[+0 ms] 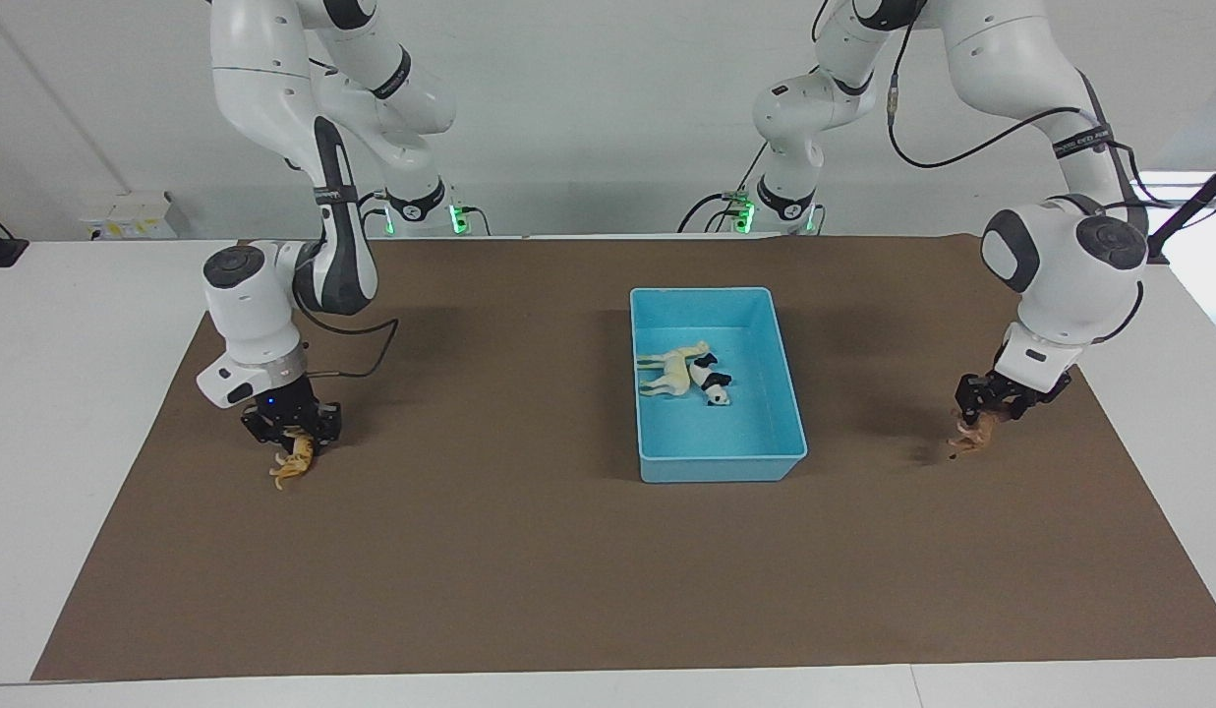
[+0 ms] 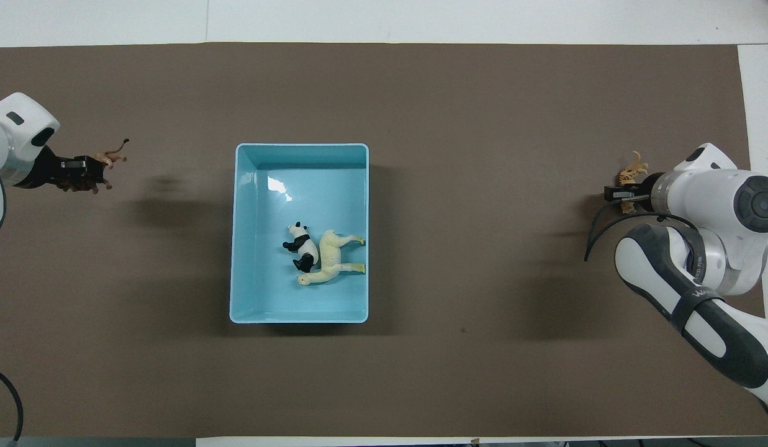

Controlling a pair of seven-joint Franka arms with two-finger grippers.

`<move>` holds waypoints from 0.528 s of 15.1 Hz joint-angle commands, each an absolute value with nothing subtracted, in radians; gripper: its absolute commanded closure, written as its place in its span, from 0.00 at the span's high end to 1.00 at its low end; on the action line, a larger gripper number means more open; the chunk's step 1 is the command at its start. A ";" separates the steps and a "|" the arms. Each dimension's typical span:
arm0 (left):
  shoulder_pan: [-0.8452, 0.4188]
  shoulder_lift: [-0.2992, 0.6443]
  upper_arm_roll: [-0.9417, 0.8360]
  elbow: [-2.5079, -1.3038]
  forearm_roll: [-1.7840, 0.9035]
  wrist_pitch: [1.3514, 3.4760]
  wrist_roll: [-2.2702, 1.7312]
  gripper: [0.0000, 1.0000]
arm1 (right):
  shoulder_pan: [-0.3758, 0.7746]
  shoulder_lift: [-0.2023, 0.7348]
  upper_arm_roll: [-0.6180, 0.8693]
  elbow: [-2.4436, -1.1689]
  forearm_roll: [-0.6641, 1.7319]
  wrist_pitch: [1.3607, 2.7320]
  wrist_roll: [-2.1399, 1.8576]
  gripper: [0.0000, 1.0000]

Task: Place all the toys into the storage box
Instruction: 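Carry the brown horse into the box with the left gripper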

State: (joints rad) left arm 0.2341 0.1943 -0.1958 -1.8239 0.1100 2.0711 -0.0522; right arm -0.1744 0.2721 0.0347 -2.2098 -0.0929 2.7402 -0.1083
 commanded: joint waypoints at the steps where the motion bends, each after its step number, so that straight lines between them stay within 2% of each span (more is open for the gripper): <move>1: 0.100 0.114 -0.207 -1.795 0.062 1.916 -0.284 0.00 | -0.161 0.256 0.041 -2.169 -0.071 2.668 -0.141 0.00; 5: -0.110 0.078 -0.225 -1.836 0.008 1.959 -0.714 0.00 | -0.158 0.227 0.043 -2.105 -0.072 2.544 -0.140 0.00; 8: -0.219 0.040 -0.225 -1.975 0.002 2.107 -0.825 0.00 | -0.158 0.189 0.084 -1.996 -0.068 2.346 -0.120 0.00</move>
State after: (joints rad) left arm -0.1709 0.0851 -0.2463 -1.8477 0.0204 1.9922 -0.7728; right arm -0.1550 0.2227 0.0542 -2.0682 -0.0921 2.4745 -0.1084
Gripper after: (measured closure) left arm 0.308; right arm 0.674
